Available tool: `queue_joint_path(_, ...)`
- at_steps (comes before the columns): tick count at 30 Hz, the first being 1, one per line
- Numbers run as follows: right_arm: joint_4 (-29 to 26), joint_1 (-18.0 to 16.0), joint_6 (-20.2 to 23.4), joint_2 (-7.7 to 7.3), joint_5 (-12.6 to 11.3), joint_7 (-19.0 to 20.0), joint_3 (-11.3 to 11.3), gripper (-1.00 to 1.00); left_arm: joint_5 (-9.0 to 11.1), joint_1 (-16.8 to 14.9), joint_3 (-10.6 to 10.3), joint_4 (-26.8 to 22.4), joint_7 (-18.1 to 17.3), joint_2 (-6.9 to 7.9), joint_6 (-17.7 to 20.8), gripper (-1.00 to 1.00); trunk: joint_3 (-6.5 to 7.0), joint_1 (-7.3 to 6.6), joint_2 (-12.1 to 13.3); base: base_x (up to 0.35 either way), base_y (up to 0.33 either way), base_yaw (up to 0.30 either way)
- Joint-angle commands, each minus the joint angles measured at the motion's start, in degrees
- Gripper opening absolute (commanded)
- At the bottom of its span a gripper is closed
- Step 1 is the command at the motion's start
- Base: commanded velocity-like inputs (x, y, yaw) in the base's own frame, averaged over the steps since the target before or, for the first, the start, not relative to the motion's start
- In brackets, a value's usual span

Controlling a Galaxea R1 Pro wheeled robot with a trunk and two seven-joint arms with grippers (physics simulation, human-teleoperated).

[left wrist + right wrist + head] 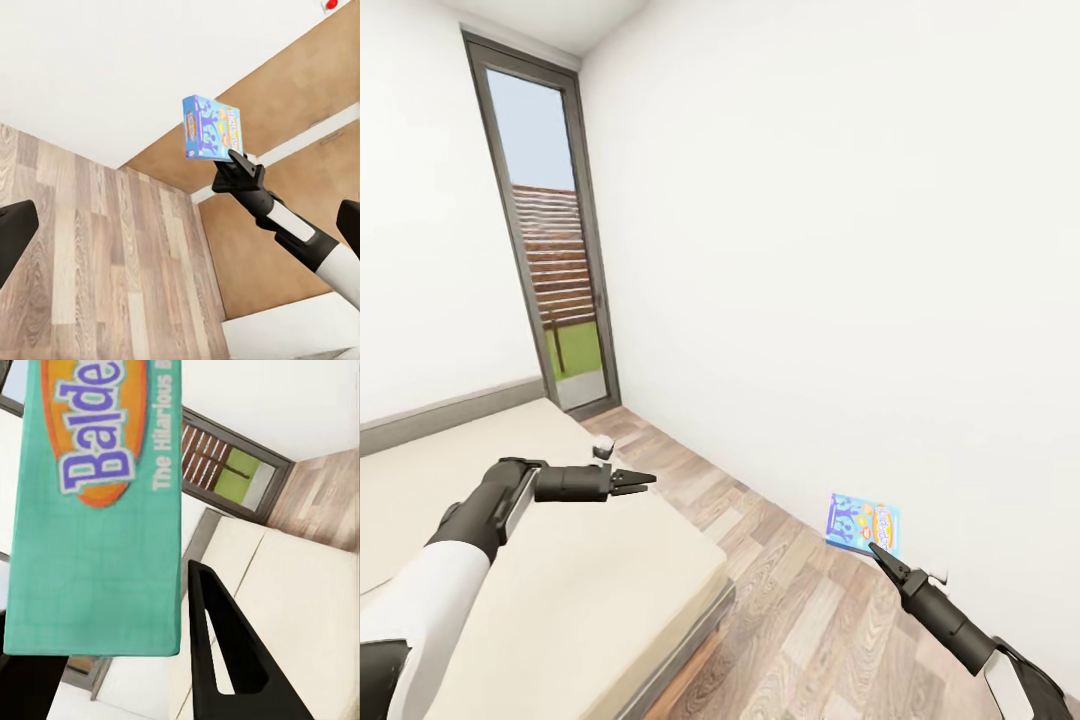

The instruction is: Put all the toys in the child's room - the three board games (two on the bed and one on the table), the two jigsaw puzzles on the table, and the tennis ball on the table - inside the toy box on the table in the child's room.

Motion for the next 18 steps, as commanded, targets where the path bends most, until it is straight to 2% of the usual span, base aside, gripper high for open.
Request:
queue_joint_path(1, 0.0, 0.0, 0.5, 0.01, -0.3, 0.1, -0.1, -1.0, -0.2, 0.0, 0.1, 0.0, -0.3, 0.04, 0.6, 1.0, 0.0, 0.02, 0.0, 0.0, 0.0, -0.28)
queue_joint_path(18, 0.1, 0.0, 0.5, 0.01, -0.3, 0.0, -0.1, -1.0, -0.2, 0.0, 0.3, 0.0, -0.3, 0.32, 0.6, 1.0, 0.38, 0.02, 0.0, 0.0, 0.0, -0.28)
